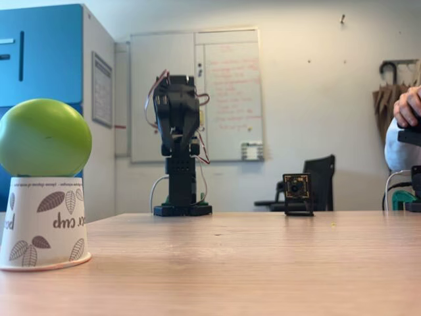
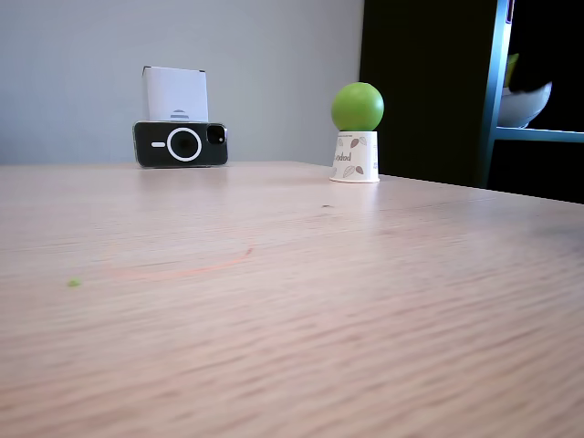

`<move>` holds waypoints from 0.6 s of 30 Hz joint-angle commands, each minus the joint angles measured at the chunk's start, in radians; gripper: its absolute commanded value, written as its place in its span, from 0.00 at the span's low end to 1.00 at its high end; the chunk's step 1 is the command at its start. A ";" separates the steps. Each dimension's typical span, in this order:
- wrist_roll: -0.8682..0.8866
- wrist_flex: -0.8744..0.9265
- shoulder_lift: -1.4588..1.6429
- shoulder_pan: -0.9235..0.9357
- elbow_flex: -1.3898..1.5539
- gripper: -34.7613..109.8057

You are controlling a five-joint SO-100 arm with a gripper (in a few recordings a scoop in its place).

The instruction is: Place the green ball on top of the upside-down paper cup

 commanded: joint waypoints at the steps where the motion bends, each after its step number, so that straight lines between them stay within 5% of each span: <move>1: 0.002 0.014 0.104 -0.012 0.137 0.24; 10: -0.002 0.008 0.371 -0.011 0.436 0.24; 18: -0.063 0.196 0.425 -0.002 0.437 0.24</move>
